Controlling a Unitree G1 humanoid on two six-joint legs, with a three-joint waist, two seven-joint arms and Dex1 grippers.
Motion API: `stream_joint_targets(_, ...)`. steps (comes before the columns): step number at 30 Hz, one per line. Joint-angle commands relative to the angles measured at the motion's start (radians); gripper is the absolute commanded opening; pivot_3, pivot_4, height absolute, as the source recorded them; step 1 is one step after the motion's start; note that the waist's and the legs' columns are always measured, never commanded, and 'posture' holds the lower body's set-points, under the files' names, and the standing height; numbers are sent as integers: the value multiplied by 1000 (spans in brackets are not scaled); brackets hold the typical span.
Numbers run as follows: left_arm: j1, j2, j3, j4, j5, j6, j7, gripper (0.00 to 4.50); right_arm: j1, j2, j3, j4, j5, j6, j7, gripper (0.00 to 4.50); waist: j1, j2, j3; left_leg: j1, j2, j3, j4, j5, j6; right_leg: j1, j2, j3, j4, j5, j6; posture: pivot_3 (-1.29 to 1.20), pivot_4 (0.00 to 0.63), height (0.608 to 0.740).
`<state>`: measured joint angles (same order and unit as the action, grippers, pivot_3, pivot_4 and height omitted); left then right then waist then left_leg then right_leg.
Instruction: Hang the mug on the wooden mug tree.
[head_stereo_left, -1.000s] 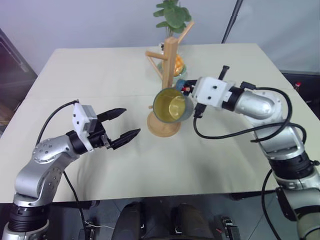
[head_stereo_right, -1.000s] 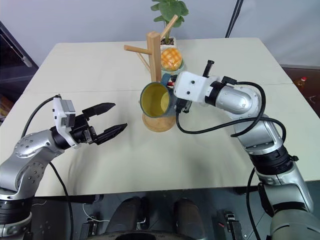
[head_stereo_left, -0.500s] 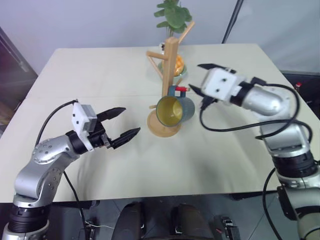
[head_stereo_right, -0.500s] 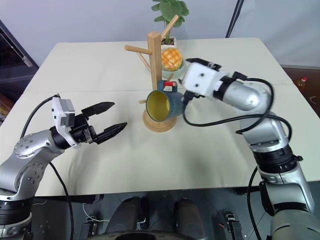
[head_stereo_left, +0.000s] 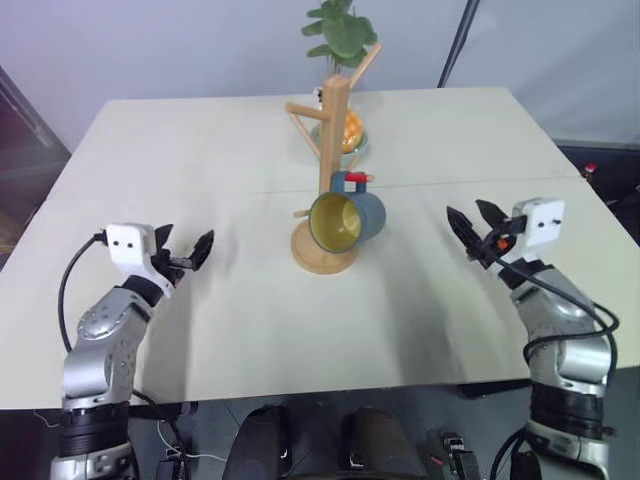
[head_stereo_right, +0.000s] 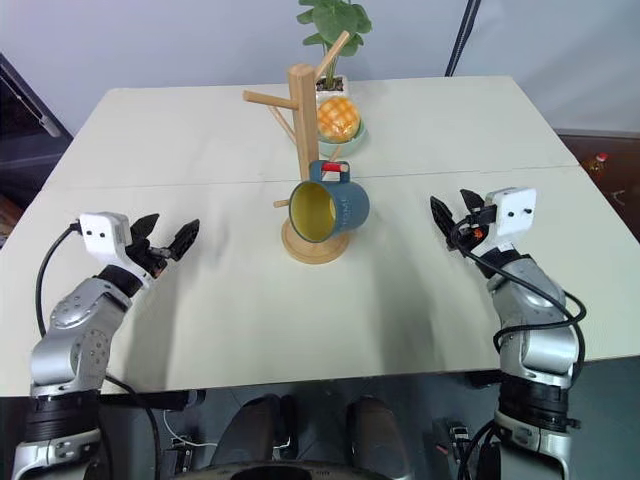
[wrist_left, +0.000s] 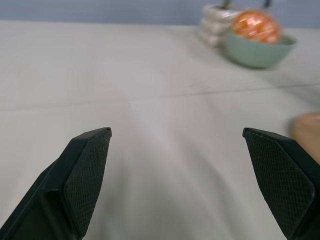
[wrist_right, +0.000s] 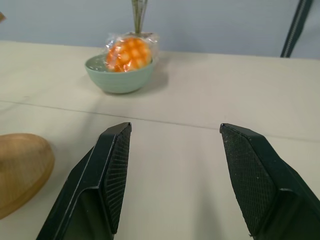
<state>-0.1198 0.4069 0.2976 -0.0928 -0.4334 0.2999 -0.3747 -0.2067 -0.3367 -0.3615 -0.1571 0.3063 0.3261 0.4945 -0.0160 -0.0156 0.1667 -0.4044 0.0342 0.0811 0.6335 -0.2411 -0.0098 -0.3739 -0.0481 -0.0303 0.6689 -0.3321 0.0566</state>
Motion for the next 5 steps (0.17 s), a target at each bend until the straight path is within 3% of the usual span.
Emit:
stream_joint_targets(1, 3, -15, 25, -2, 20, -43, 26, 4500, 20, 2, 26, 12, -17, -78, -11, 2910, 1, 0, 0, 0, 0, 0, 0, 0, 0, 0, 0, 0, 0, 0, 0, 0, 150, 739)
stream_joint_targets(5, 11, -19, 23, 0, 29, -47, 34, 4500, 35, -7, 61, 44, -30, -125, -6, 2910, 1, 0, 0, 0, 0, 0, 0, 0, 0, 0, 0, 0, 0, 0, 0, 0, 150, 739)
